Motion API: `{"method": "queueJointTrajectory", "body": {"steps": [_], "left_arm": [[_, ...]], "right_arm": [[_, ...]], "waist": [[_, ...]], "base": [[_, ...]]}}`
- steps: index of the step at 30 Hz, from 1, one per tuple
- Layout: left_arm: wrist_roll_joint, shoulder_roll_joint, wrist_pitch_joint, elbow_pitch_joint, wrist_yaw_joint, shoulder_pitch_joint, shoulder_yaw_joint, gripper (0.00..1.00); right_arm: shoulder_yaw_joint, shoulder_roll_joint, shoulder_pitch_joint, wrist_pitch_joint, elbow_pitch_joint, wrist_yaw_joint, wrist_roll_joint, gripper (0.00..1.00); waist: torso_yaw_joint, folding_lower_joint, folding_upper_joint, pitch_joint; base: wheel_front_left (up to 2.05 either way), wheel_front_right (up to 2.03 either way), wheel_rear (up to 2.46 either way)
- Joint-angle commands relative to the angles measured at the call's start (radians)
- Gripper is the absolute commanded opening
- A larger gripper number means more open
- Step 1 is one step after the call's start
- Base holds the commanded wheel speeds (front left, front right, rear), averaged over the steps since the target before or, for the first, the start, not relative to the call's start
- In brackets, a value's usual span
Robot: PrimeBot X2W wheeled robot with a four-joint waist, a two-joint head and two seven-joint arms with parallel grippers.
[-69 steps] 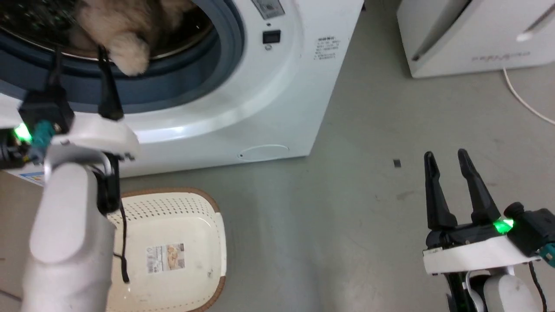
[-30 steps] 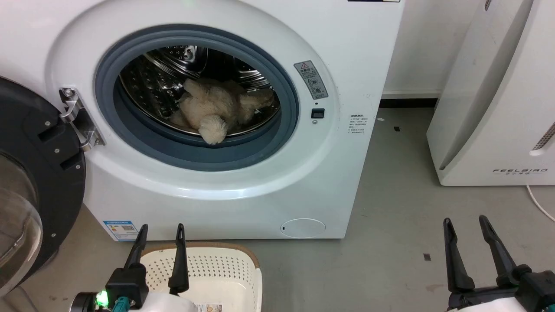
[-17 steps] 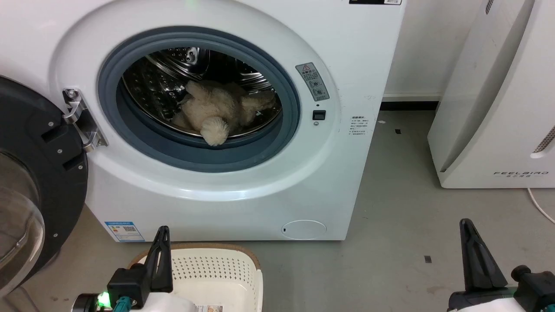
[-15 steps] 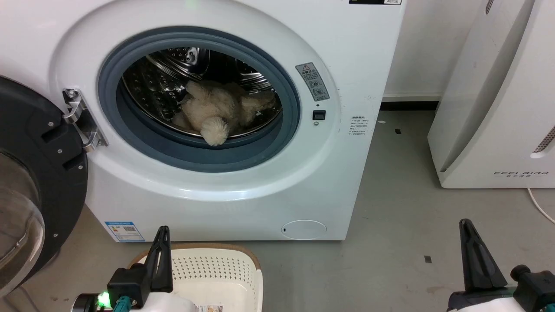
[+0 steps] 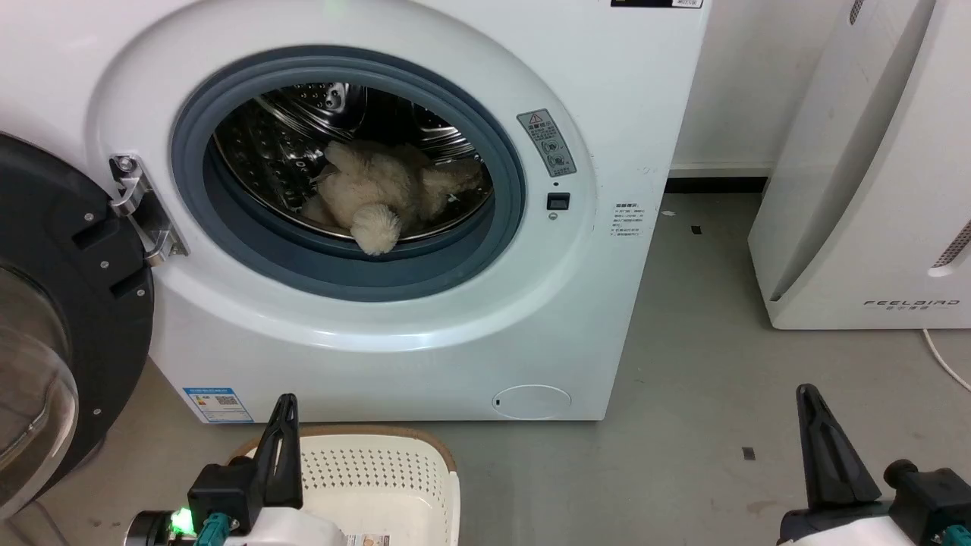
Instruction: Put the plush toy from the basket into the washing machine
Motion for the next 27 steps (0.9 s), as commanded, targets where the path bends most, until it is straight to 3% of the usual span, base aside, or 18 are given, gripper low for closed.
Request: {"method": "queueJointTrajectory", "body": {"steps": [1, 27], "left_arm": [[0.009, 0.0, 0.009, -0.009, -0.003, -0.005, 0.002, 0.0], [0.02, -0.001, 0.06, -0.036, -0.009, -0.01, 0.004, 0.0]], "right_arm": [[0.003, 0.0, -0.013, 0.01, 0.002, 0.0, -0.006, 0.0], [0.015, 0.0, -0.032, 0.062, 0.006, 0.0, -0.03, 0.0]], "waist": [[0.0, 0.0, 0.0, 0.0], [-0.001, 0.0, 0.0, 0.0]], "base": [[0.0, 0.0, 0.0], [0.0, 0.0, 0.0]]}}
